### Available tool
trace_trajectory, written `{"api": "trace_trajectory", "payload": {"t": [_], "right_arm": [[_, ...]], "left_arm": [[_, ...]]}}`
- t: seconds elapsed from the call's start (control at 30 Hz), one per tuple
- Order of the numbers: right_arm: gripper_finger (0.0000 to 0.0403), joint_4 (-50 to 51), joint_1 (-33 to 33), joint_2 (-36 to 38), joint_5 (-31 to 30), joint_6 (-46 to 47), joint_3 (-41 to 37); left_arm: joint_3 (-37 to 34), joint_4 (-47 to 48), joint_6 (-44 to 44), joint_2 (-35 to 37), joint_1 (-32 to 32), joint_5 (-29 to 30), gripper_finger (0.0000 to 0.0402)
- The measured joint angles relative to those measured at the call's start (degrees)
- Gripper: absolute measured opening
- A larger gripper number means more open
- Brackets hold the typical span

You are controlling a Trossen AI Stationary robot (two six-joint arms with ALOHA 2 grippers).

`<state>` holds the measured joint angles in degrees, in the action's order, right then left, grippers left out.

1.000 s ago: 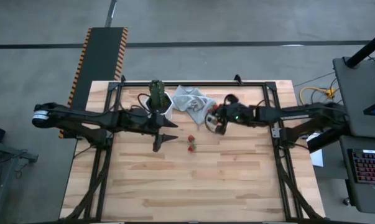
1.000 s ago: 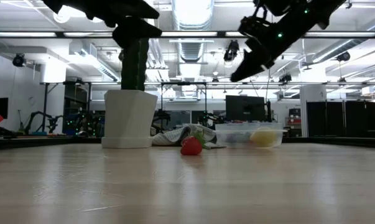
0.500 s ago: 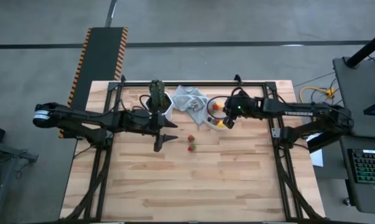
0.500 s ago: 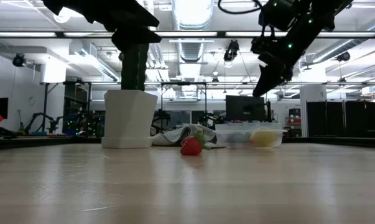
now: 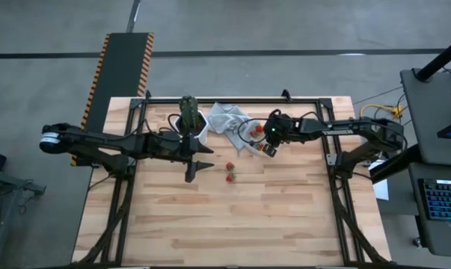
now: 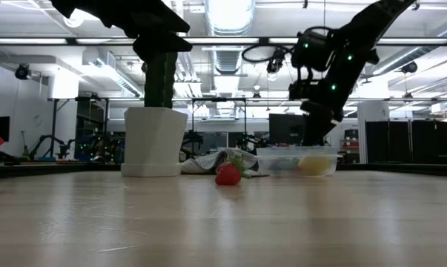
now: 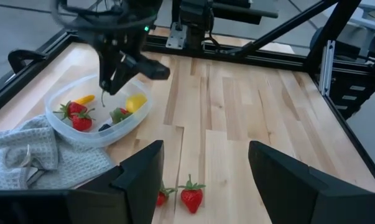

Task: Pick and placing Produce into tupperware
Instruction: Put the black cherry into the transparent bin

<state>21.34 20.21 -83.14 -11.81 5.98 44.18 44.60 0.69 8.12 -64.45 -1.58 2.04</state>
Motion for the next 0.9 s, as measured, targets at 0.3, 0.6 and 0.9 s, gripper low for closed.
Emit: {"api": "trace_trajectory", "payload": {"t": [0.3, 0.6, 0.9], "right_arm": [[0.0092, -0.94, 1.23, -4.08, 0.33, -0.61, 0.04], [0.0092, -1.42, 1.61, -4.88, 0.46, -1.44, 0.04], [0.0104, -2.07, 1.59, -4.56, 1.73, -1.53, 0.07]], "left_arm": [[0.00, 0.43, -0.02, -0.02, 0.00, 0.07, 0.0221], [0.00, 0.49, 0.00, -0.02, 0.00, 0.12, 0.0221], [0.00, 1.05, 0.13, -0.02, 0.00, 0.15, 0.0221]]}}
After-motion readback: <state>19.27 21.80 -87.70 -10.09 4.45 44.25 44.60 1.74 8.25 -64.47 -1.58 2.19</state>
